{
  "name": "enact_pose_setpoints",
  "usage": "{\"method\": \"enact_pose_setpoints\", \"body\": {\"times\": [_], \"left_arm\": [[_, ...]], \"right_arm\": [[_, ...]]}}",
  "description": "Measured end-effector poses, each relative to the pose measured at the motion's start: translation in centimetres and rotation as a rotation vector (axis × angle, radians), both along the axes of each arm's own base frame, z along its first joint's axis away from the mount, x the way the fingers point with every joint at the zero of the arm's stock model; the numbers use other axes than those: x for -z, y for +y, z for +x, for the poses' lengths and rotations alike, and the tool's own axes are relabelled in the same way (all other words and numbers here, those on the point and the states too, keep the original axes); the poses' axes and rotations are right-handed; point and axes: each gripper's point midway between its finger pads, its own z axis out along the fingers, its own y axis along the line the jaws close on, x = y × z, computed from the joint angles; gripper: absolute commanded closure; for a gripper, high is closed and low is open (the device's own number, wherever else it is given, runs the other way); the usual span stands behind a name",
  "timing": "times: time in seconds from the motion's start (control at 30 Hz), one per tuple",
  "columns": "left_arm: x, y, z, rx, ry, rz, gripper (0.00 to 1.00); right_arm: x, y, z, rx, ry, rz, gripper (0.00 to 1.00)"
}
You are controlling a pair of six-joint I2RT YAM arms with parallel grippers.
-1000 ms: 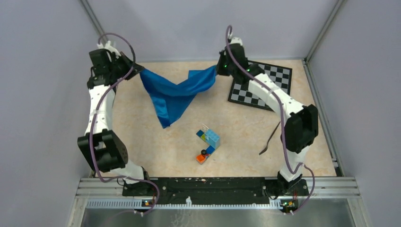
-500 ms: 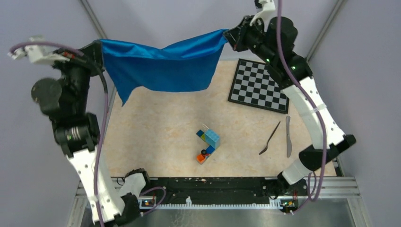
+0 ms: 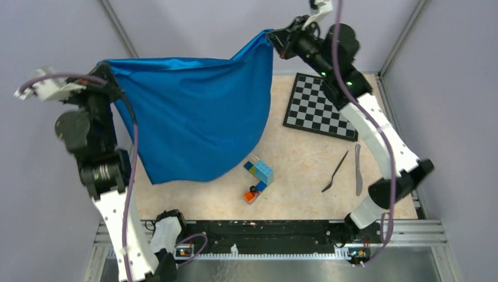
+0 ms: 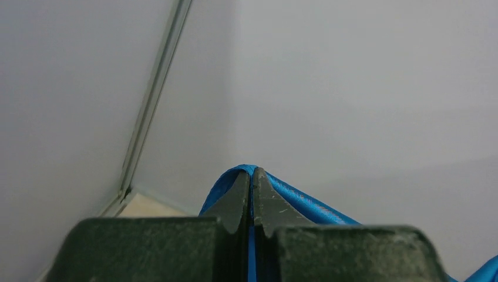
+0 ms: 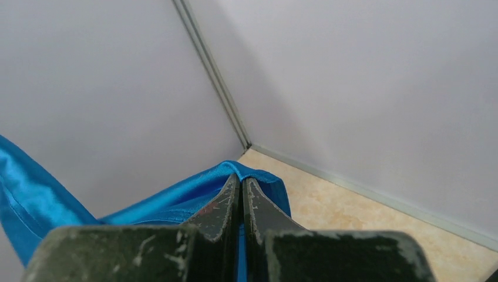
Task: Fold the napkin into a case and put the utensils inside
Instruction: Flatten out the crumpled napkin at the corner of the board.
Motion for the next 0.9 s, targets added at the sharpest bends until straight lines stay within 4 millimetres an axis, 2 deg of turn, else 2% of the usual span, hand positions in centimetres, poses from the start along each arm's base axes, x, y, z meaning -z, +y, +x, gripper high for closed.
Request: {"method": "enact_pose_setpoints", "body": {"times": [0.03, 0.07, 0.13, 0.23, 0.33, 0.4, 0.43, 0.5, 0.53, 0.57, 0.6, 0.67, 0.73, 0.83, 0.9], "left_arm": [[1.4, 0.7, 1.9, -0.003, 0.04, -0.016, 1.0], [3.6, 1.5, 4.4, -0.005, 0.095, -0.037, 1.0], [7.6, 2.9, 8.1, -0.013, 0.176, -0.07, 1.0], [16.6, 5.3, 13.7, -0.05, 0.363, -0.145, 1.0], [24.0, 7.1, 17.2, -0.089, 0.514, -0.205, 1.0], [27.4, 8.1, 18.6, -0.118, 0.58, -0.227, 1.0], [29.0, 8.7, 19.2, -0.142, 0.611, -0.237, 1.0], [32.1, 9.9, 20.3, -0.194, 0.67, -0.255, 0.84], [33.4, 10.4, 20.7, -0.211, 0.7, -0.259, 0.48], [35.1, 11.0, 21.2, -0.234, 0.751, -0.27, 0.32], [36.4, 11.6, 21.7, -0.253, 0.8, -0.276, 0.27], [38.5, 12.5, 22.7, -0.288, 0.882, -0.313, 0.15], [39.8, 12.9, 22.7, -0.31, 0.936, -0.336, 0.02], [40.0, 12.4, 21.2, -0.311, 0.969, -0.337, 0.01], [39.2, 11.6, 20.1, -0.279, 0.968, -0.324, 0.01]], "right_arm": [[1.0, 0.9, 1.4, 0.001, 0.011, -0.006, 1.0], [2.4, 1.9, 3.3, 0.005, 0.032, -0.018, 1.0], [5.8, 3.9, 7.0, 0.02, 0.075, -0.043, 1.0], [12.4, 6.6, 12.7, 0.041, 0.159, -0.087, 1.0], [19.5, 8.8, 17.7, 0.057, 0.235, -0.122, 0.98], [24.3, 9.8, 20.4, 0.062, 0.275, -0.138, 0.89], [26.6, 10.2, 21.3, 0.06, 0.297, -0.143, 0.76], [31.2, 10.9, 22.7, 0.056, 0.342, -0.157, 0.44], [32.9, 11.1, 23.1, 0.056, 0.363, -0.158, 0.25], [34.8, 11.3, 23.6, 0.059, 0.38, -0.17, 0.14], [36.2, 11.4, 24.1, 0.065, 0.394, -0.177, 0.06], [37.7, 11.2, 24.7, 0.086, 0.418, -0.19, 0.02], [38.3, 10.6, 24.7, 0.11, 0.455, -0.212, 0.02], [36.7, 9.6, 23.8, 0.135, 0.489, -0.231, 0.05], [35.5, 8.6, 22.0, 0.131, 0.537, -0.252, 0.07]]}}
